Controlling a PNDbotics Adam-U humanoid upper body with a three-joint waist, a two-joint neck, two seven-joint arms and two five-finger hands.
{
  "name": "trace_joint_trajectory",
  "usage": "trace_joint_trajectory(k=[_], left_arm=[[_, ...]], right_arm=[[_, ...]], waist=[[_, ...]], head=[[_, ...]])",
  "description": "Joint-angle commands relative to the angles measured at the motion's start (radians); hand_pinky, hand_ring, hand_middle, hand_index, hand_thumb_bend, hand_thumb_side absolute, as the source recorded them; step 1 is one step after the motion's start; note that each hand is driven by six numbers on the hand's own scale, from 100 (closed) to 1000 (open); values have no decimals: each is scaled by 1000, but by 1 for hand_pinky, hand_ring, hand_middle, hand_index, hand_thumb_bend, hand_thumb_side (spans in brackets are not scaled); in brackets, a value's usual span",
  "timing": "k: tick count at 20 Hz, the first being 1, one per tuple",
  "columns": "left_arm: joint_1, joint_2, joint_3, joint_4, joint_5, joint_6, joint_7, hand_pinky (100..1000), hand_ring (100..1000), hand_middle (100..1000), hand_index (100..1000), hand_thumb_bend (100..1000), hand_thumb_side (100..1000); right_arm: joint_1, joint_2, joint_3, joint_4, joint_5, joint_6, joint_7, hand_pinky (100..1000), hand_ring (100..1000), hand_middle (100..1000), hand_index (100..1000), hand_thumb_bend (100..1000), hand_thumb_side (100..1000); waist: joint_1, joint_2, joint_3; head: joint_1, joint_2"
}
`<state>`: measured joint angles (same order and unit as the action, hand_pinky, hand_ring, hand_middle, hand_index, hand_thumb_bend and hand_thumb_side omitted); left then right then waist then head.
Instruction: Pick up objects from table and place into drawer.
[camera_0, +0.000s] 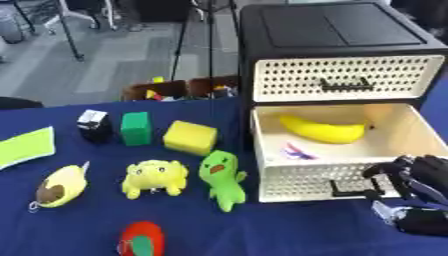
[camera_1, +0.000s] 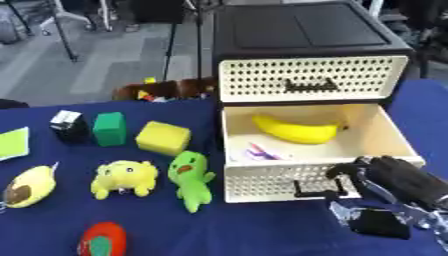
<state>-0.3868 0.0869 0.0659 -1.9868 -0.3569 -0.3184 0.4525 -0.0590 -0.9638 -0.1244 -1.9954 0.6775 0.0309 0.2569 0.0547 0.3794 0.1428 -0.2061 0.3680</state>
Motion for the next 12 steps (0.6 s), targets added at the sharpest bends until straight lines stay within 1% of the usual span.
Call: trace_joint_trajectory(k=[1, 2, 3, 4, 5, 6, 7, 8, 9, 10, 12], left_arm=[[-3, 11, 12, -13, -4, 2, 3, 480, 743, 723, 894, 183, 798], [-3, 11, 13, -13, -4, 2, 4, 480, 743, 723, 894, 182, 798], [-3, 11, 14, -13, -5, 3, 5, 480, 743, 723, 894, 183, 798], [-3, 11, 15, -13, -6, 3, 6, 480, 743, 724, 894, 183, 798], [-3, 12, 16, -13, -6, 3, 7, 480, 743, 724, 895, 184, 798], [-3, 12, 16, -13, -7, 4, 9, 480, 743, 725, 895, 184, 798], [-3, 13, 16, -13, -7, 5, 10, 480, 743, 725, 895, 184, 798], [-4, 13, 16, -13, -7, 5, 10, 480, 743, 725, 895, 184, 798], [-4, 13, 16, -13, -7, 5, 11, 479, 743, 724, 894, 184, 798], [-4, 13, 16, -13, -7, 6, 11, 479, 743, 724, 894, 183, 797], [-4, 12, 16, -13, -6, 7, 11, 479, 743, 724, 894, 183, 798]], right_arm=[[-32, -23, -58, -5, -31, -31, -83, 100, 219, 289, 1000, 100, 803], [-46, -16, -74, -5, -49, -45, -130, 100, 214, 290, 1000, 100, 895], [-61, -9, -92, -5, -75, -60, -191, 100, 212, 282, 995, 100, 794], [-74, -3, -108, -5, -105, -76, -263, 100, 211, 276, 989, 100, 770], [-86, 3, -120, -5, -136, -96, -341, 100, 216, 275, 984, 100, 753], [-94, 9, -126, -5, -163, -120, -418, 100, 219, 277, 973, 100, 805], [-101, 15, -129, -5, -182, -145, -492, 100, 223, 273, 963, 100, 759], [-103, 22, -128, -5, -188, -167, -553, 100, 224, 272, 962, 100, 767], [-104, 28, -124, -5, -186, -181, -595, 100, 224, 272, 962, 100, 763], [-103, 34, -117, -5, -176, -187, -617, 100, 224, 273, 965, 100, 787], [-100, 48, -99, -5, -143, -179, -616, 100, 223, 276, 968, 100, 801]], waist=[[-1, -19, -1], [0, -18, -1], [1, -17, -1], [2, -16, -2], [3, -16, -2], [5, -15, -2], [6, -14, -2], [7, -12, -1], [8, -11, -1], [10, -10, 0], [12, -7, -1]], head=[[12, -3], [18, -3], [26, -3], [35, -2], [43, -2], [52, -1], [61, -1], [67, -1], [74, 0], [79, 0], [81, 2]])
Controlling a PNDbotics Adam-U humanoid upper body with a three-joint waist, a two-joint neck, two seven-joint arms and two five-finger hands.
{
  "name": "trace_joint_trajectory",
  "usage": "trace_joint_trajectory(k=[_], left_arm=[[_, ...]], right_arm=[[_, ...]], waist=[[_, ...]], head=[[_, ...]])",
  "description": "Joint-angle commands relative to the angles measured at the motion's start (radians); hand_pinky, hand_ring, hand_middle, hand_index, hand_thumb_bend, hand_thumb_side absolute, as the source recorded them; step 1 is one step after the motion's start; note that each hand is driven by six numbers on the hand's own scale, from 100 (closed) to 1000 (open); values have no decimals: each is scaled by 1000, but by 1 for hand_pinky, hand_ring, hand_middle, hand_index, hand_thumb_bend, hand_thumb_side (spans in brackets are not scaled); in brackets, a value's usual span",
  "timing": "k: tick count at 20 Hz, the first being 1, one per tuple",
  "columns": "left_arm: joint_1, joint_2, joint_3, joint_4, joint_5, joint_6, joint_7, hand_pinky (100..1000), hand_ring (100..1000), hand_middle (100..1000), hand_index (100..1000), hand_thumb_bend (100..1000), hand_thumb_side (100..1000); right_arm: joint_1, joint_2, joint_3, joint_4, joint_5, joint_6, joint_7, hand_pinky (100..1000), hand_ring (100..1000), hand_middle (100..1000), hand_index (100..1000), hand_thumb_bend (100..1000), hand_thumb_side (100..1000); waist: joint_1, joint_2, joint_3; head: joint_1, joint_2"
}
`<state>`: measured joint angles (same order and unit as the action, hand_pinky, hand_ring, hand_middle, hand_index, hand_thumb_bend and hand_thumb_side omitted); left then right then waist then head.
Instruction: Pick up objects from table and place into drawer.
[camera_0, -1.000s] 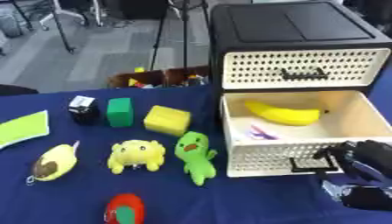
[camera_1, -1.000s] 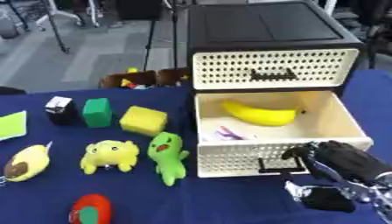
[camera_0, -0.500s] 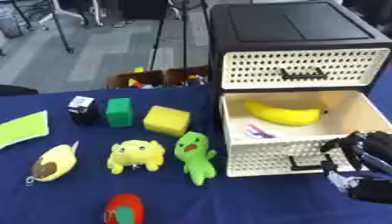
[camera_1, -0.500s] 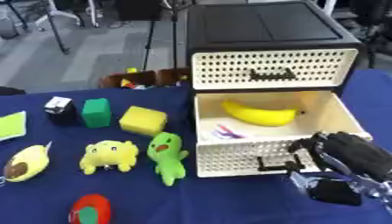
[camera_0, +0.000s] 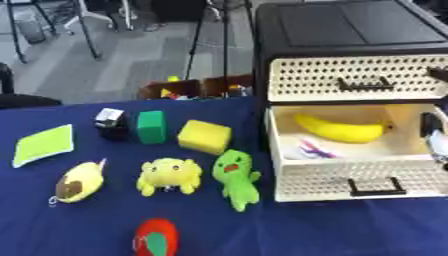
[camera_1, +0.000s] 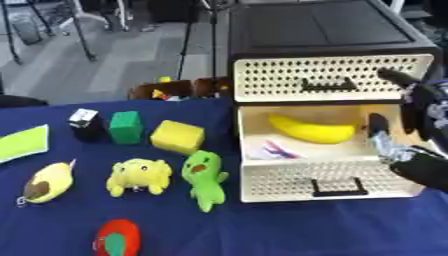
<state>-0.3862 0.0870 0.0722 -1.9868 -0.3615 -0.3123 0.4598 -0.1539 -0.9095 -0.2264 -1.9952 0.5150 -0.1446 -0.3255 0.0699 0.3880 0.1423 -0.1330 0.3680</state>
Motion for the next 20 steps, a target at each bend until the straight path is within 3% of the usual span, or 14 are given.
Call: trace_joint_trajectory(k=[1, 3, 6, 8, 10, 12, 13, 14, 15, 16, 20], left_arm=[[-5, 11, 9, -13, -1, 0, 3, 478, 743, 724, 895, 182, 797], [-4, 10, 9, -13, 0, 1, 3, 478, 743, 725, 895, 183, 797], [-5, 12, 11, -13, 0, 1, 6, 477, 743, 726, 895, 182, 797], [-6, 14, 11, -13, -1, 3, 6, 476, 743, 726, 894, 182, 795], [-8, 20, 13, -13, -5, 6, 8, 476, 742, 726, 894, 184, 789], [-13, 31, 18, -13, -18, 12, 13, 475, 742, 727, 894, 192, 781], [-16, 38, 20, -13, -26, 17, 16, 475, 742, 728, 895, 195, 777], [-19, 47, 23, -13, -37, 23, 19, 474, 742, 729, 896, 204, 774], [-22, 59, 26, -13, -48, 33, 22, 473, 743, 730, 897, 215, 770], [-25, 71, 28, -13, -61, 46, 23, 471, 743, 731, 899, 238, 767], [-40, 138, 37, -13, -128, 134, 0, 463, 749, 752, 916, 324, 776]], right_arm=[[-2, 1, 12, -5, 34, 6, -23, 100, 222, 277, 967, 100, 800], [-3, 16, 22, -5, 47, 18, -18, 100, 221, 273, 959, 100, 773], [-13, 30, 19, -5, 27, -17, -121, 100, 229, 270, 954, 100, 760], [-24, 38, 11, -5, 12, -60, -252, 100, 270, 287, 926, 100, 775], [-36, 49, 3, -5, 10, -131, -449, 100, 327, 324, 886, 100, 777], [-56, 64, -18, -5, 9, -203, -550, 114, 380, 360, 849, 100, 784], [-71, 72, -38, -5, -6, -240, -566, 151, 416, 391, 845, 100, 821], [-85, 78, -61, -5, -27, -278, -574, 179, 447, 409, 841, 100, 790], [-99, 83, -84, -5, -51, -318, -578, 230, 497, 456, 839, 100, 840], [-110, 87, -106, -5, -76, -358, -580, 270, 531, 480, 836, 100, 813], [-134, 108, -161, -5, -155, -480, -581, 411, 633, 590, 832, 100, 847]], waist=[[-3, -14, 0], [-1, -11, 1], [1, -8, 4], [3, -6, 3], [5, -5, 3], [9, -7, 1], [11, -8, 0], [12, -10, -2], [14, -12, -4], [16, -14, -6], [21, -24, -15]], head=[[5, 2], [1, 3], [2, 3], [7, 5], [21, 9], [42, 14], [53, 20], [63, 27], [73, 37], [79, 48], [95, 93]])
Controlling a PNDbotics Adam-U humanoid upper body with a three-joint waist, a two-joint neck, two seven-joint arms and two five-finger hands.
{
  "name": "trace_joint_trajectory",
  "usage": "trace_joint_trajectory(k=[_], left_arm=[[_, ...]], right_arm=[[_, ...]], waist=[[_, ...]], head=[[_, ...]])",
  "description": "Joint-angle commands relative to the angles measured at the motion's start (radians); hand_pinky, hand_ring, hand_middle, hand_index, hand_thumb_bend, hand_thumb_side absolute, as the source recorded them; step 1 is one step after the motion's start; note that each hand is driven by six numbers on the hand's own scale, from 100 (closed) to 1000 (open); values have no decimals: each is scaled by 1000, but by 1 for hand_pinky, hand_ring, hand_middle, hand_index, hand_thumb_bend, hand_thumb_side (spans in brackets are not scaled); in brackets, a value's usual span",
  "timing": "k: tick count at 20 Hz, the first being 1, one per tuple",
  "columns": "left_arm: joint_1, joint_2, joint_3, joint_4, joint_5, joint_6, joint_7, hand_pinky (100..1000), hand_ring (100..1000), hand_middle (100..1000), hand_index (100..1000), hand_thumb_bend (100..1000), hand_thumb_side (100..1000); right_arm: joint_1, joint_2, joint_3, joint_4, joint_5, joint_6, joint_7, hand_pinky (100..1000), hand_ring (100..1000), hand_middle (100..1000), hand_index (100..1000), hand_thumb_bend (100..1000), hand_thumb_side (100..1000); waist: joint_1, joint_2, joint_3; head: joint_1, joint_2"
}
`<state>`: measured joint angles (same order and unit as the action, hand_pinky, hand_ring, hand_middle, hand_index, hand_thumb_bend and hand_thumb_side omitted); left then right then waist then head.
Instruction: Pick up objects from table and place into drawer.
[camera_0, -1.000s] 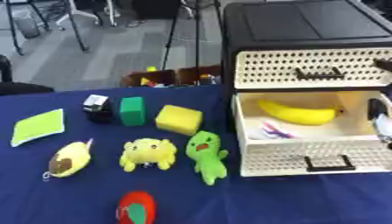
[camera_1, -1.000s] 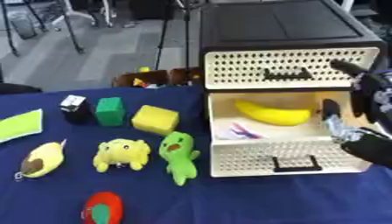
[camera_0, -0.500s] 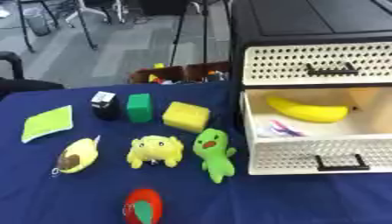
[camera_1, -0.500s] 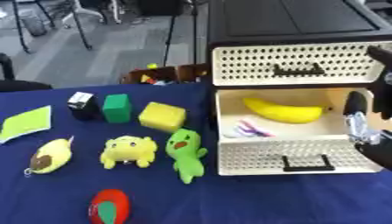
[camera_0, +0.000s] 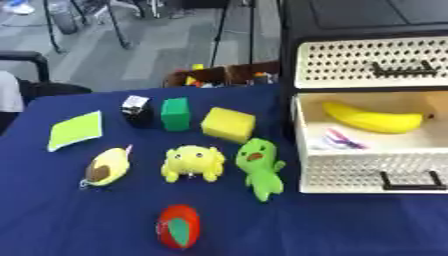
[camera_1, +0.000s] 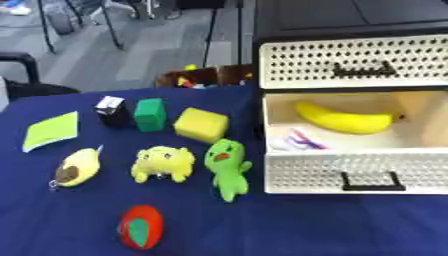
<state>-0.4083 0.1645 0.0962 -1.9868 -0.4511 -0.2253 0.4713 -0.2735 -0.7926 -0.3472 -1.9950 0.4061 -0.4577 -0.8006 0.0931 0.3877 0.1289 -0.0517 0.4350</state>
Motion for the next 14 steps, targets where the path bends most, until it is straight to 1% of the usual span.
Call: trace_joint_trajectory(k=[1, 3, 4, 5, 7, 8, 11, 14], left_arm=[[-23, 82, 14, -13, -58, 72, -20, 463, 752, 757, 921, 344, 780], [-35, 137, 17, -13, -104, 127, -41, 472, 766, 774, 935, 394, 777], [-42, 170, 18, -13, -132, 155, -54, 477, 774, 785, 949, 390, 786], [-49, 205, 17, -13, -157, 184, -68, 484, 781, 792, 953, 441, 776], [-61, 280, 17, -13, -207, 241, -104, 504, 797, 810, 963, 455, 766], [-67, 322, 13, -13, -231, 271, -131, 524, 813, 831, 978, 469, 777], [-80, 439, -13, -2, -294, 334, -259, 582, 858, 877, 1000, 480, 860], [-102, 541, -42, 54, -323, 343, -407, 624, 886, 914, 1000, 483, 904]], right_arm=[[-16, -5, -48, -5, -57, -189, -106, 432, 651, 611, 831, 100, 853], [-15, 3, -56, -5, -69, -230, -106, 451, 668, 630, 830, 100, 857], [-13, 7, -57, -5, -73, -248, -106, 455, 667, 629, 826, 100, 850], [-11, 11, -59, -5, -77, -263, -106, 457, 666, 627, 825, 100, 848], [-7, 20, -63, -5, -82, -283, -106, 455, 660, 624, 818, 100, 833], [-4, 24, -63, -5, -85, -288, -106, 454, 657, 624, 817, 100, 829], [3, 36, -61, -5, -90, -289, -106, 448, 647, 619, 810, 100, 810], [9, 45, -55, -5, -91, -281, -106, 446, 641, 617, 808, 100, 809]], waist=[[-1, -26, -3], [0, -32, -5], [0, -35, -5], [0, -37, -6], [0, -43, -10], [1, -46, -12], [3, -54, -20], [4, -61, -28]], head=[[19, 33], [28, 47], [31, 51], [32, 54], [31, 56], [30, 57], [29, 62], [32, 63]])
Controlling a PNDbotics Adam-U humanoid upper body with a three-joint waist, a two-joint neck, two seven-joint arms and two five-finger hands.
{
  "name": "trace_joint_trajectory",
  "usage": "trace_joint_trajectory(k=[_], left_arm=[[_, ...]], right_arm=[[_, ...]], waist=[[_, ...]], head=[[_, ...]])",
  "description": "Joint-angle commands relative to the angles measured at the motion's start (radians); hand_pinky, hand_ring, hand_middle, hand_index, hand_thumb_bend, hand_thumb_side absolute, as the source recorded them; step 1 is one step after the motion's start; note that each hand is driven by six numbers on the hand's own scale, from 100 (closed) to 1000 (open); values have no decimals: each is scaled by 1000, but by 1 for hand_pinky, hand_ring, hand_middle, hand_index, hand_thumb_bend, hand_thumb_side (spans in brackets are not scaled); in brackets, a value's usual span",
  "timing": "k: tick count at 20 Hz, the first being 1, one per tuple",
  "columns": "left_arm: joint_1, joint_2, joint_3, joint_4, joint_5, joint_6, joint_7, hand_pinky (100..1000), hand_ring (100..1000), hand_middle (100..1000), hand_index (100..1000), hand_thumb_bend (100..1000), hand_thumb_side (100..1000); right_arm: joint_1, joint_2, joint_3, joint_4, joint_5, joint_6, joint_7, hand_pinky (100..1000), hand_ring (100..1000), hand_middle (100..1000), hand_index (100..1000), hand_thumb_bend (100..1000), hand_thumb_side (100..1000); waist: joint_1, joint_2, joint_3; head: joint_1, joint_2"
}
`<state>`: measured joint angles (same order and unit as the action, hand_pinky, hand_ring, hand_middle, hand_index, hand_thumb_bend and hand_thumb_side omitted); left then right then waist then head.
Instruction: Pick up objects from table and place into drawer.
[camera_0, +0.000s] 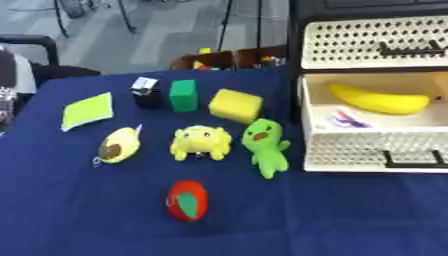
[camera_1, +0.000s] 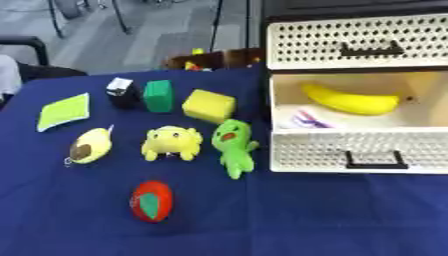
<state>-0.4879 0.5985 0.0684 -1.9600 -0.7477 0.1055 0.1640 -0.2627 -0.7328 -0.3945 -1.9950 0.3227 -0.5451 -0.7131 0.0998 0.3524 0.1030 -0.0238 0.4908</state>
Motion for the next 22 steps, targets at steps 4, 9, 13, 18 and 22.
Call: trace_joint_trajectory(k=[4, 9, 13, 18, 22], left_arm=[[-68, 211, -43, 117, -33, -7, -274, 690, 910, 940, 1000, 445, 910], [-129, 303, -97, 217, -39, -74, -518, 762, 931, 962, 1000, 416, 899], [-166, 345, -122, 273, -60, -107, -656, 829, 947, 970, 1000, 495, 878], [-212, 353, -156, 364, -28, -114, -770, 855, 957, 968, 1000, 583, 881], [-248, 344, -188, 443, 7, -103, -817, 849, 958, 967, 1000, 636, 834]], right_arm=[[4, -11, -4, -5, -7, -192, -194, 444, 634, 614, 805, 100, 801], [12, -10, 4, -5, -8, -191, -194, 442, 623, 606, 794, 100, 798], [16, -10, 12, -5, -2, -187, -194, 441, 618, 597, 778, 100, 790], [14, -13, 16, -5, -5, -186, -194, 440, 615, 596, 777, 100, 783], [15, -12, 20, -5, -7, -185, -194, 441, 612, 595, 774, 100, 775]], waist=[[-3, -36, -17], [0, -47, -33], [2, -51, -41], [4, -53, -45], [5, -53, -51]], head=[[10, 10], [17, 16], [23, 14], [31, 4], [38, -2]])
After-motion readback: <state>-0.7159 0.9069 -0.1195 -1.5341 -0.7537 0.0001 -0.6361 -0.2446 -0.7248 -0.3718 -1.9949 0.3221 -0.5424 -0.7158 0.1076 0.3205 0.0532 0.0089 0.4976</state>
